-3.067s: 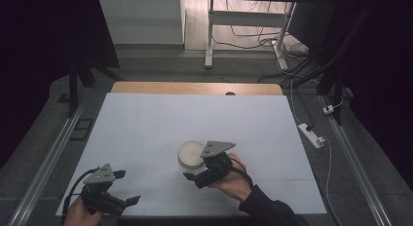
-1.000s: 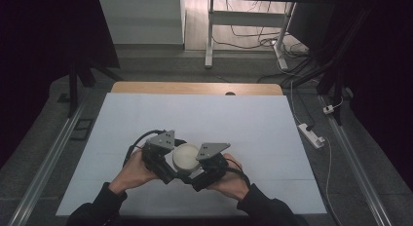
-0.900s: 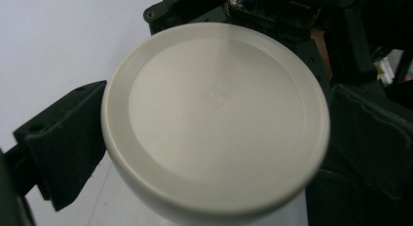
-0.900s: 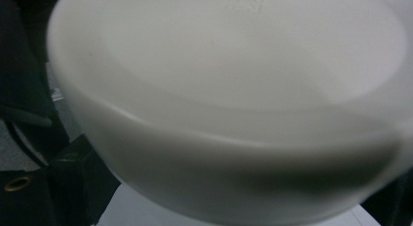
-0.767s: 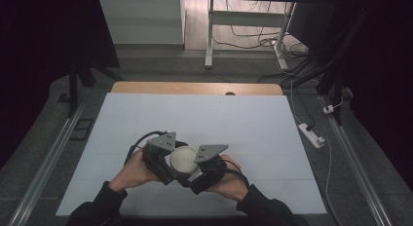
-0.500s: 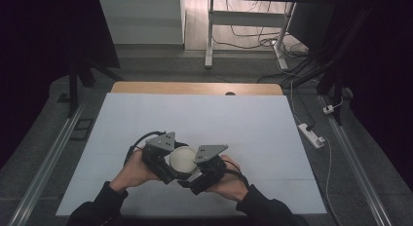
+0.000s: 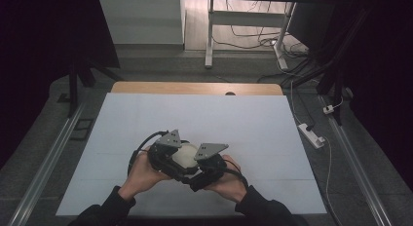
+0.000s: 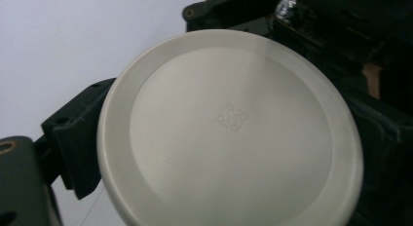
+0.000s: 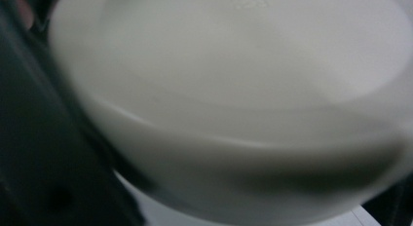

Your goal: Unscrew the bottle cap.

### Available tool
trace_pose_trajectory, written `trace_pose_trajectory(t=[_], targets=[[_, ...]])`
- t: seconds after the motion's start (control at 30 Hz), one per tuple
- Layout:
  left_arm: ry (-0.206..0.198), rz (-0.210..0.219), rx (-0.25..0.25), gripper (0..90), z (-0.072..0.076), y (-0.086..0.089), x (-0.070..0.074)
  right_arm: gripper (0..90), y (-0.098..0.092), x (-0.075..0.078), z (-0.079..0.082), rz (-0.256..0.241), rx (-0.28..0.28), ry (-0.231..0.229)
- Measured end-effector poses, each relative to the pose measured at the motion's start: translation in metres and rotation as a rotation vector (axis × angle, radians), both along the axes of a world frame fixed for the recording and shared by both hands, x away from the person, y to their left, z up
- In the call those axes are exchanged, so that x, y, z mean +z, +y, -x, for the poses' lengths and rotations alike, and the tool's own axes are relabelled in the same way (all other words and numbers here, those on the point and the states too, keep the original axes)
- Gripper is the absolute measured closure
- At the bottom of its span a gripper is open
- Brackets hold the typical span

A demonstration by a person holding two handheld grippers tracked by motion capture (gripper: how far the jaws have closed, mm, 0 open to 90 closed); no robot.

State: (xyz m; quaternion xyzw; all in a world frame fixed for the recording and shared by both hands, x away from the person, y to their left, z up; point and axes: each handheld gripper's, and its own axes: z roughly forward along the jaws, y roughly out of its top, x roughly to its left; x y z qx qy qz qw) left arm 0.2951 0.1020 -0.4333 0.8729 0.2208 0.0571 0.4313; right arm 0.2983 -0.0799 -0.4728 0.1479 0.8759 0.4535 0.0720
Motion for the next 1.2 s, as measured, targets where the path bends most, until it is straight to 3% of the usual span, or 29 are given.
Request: trace_pose_trajectory(t=[0.13,0.33,0.5,0.73,0.87,1.1,1.2], targets=[[-0.001,-0.018,0.071,7.1,0.003,-0.005,0.001,6.9,0.0,0.0,-0.001,0.007,-0.032,-0.016],[0.004,0.009,0.06,2.4,-0.001,-0.004,-0.001,6.9,-0.001,-0.001,-0.002,0.005,-0.04,-0.014],[-0.034,-0.004,-0.019,0.0,0.0,0.01,0.011,6.9,-0.003,0.0,-0.001,-0.007,-0.017,-0.011],[-0.004,0.033,-0.216,0.5,-0.002,0.031,0.013,6.9,-0.002,0.002,0.002,-0.024,0.063,-0.007],[-0.007,0.047,-0.272,1.0,-0.002,0.029,0.008,6.8,0.001,0.002,0.007,-0.029,0.103,0.003],[-0.039,0.044,-0.259,7.8,0.001,0.028,0.007,6.8,0.002,0.003,0.009,-0.027,0.114,-0.004],[-0.027,0.045,-0.185,7.9,0.0,0.024,0.007,6.9,0.002,0.003,0.007,-0.025,0.076,-0.001]])
